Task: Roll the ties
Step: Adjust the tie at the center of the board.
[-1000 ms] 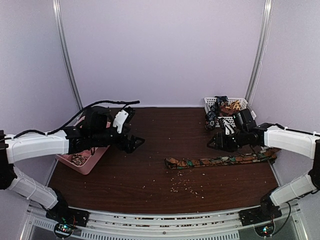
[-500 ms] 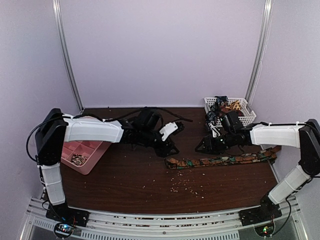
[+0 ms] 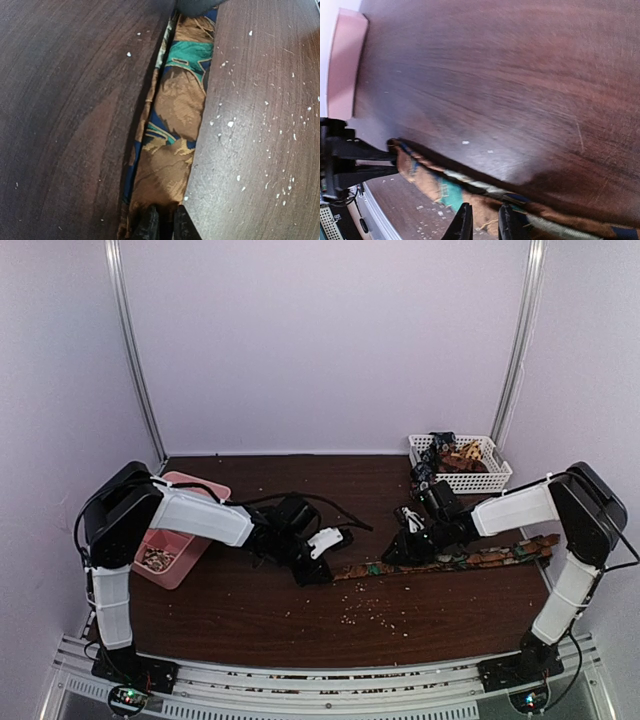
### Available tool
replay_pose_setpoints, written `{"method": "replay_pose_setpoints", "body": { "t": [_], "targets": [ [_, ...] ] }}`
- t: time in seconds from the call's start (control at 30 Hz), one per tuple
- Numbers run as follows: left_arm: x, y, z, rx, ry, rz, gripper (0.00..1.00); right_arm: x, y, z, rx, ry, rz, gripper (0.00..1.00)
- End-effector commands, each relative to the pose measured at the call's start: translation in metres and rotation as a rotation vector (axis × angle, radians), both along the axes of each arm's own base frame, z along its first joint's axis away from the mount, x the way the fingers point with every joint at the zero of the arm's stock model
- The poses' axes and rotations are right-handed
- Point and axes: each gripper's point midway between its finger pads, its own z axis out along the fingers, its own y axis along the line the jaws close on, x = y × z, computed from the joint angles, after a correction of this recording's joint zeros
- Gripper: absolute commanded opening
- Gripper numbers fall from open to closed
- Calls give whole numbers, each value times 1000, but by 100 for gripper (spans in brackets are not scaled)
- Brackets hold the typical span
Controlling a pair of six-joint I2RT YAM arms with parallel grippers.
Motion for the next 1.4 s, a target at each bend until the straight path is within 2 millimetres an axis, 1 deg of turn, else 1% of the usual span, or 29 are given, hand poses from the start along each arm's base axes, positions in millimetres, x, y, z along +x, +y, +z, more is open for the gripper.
{"method": "replay_pose_setpoints", "body": {
  "t": [0.0, 0.13, 0.2, 0.27, 0.3, 0.37, 0.43, 0.5, 0.53, 0.57, 0.63, 0.67, 0.7, 0.73, 0.77, 0.83, 0.87, 0.9, 1.03, 1.07, 1.1, 1.13, 1.17, 1.27, 1.3, 1.37],
  "targets": [
    [3, 11, -16, 25, -13, 14, 15, -8, -6, -29, -48, 40, 5, 19],
    [-4, 13, -7, -21, -17, -10, 15, -16, -11, -42, -74, 63, 10, 18],
    [-4, 17, -4, -37, -15, -8, 15, -20, -11, -44, -71, 73, 15, 17],
    [-6, 25, -1, -59, 1, -3, 15, -25, -9, -43, -60, 76, 25, 17],
    [-5, 28, 4, -78, -3, 8, 15, -27, -7, -39, -46, 74, 30, 17],
    [-3, 31, 15, -107, -23, 14, 16, -29, 1, -26, 3, 55, 39, 19],
    [-5, 31, 26, -132, -39, 3, 22, -26, 8, -7, 55, 19, 44, 22],
    [-6, 29, 39, -173, -60, -7, 28, -20, 14, 17, 98, -32, 44, 24],
    [-6, 29, 44, -189, -72, -4, 33, -17, 17, 29, 114, -59, 45, 26],
    [-5, 29, 52, -209, -92, 1, 40, -14, 18, 40, 125, -86, 47, 27],
    [-4, 27, 61, -239, -114, 0, 57, -10, 20, 60, 133, -137, 53, 32],
    [-3, 26, 65, -251, -123, 1, 64, -9, 17, 67, 122, -157, 51, 35],
    [-4, 22, 67, -261, -128, -6, 84, -7, 16, 75, 113, -185, 52, 38],
    [-4, 18, 69, -268, -134, -17, 95, -5, 14, 81, 97, -209, 57, 42],
    [-5, 13, 69, -267, -136, -28, 98, -4, 11, 85, 76, -232, 59, 44],
    [-4, 3, 64, -257, -132, -53, 98, 0, 6, 94, 38, -277, 62, 50],
    [-2, -5, 66, -264, -131, -66, 98, 2, 2, 99, 13, -309, 61, 51],
    [-2, -11, 62, -264, -120, -78, 98, 5, -2, 105, -6, -338, 53, 53],
    [1, -34, 51, -259, -98, -108, 98, 15, -27, 135, -61, -466, -34, 65],
    [0, -39, 48, -258, -90, -120, 98, 18, -33, 142, -47, -487, -69, 70],
    [-1, -44, 45, -255, -84, -131, 98, 21, -39, 147, -23, -496, -100, 79],
    [-1, -49, 42, -251, -80, -136, 98, 21, -43, 150, 13, -489, -118, 92],
    [0, -52, 38, -245, -71, -140, 98, 22, -48, 151, 58, -468, -129, 99],
    [1, -61, 27, -238, -39, -158, 96, 24, -55, 153, 242, -411, -139, 100],
    [0, -61, 21, -230, -28, -162, 93, 26, -60, 150, 264, -394, -148, 99],
    [1, -59, 13, -201, -21, -159, 86, 25, -61, 144, 249, -380, -133, 100]
  ]
}}
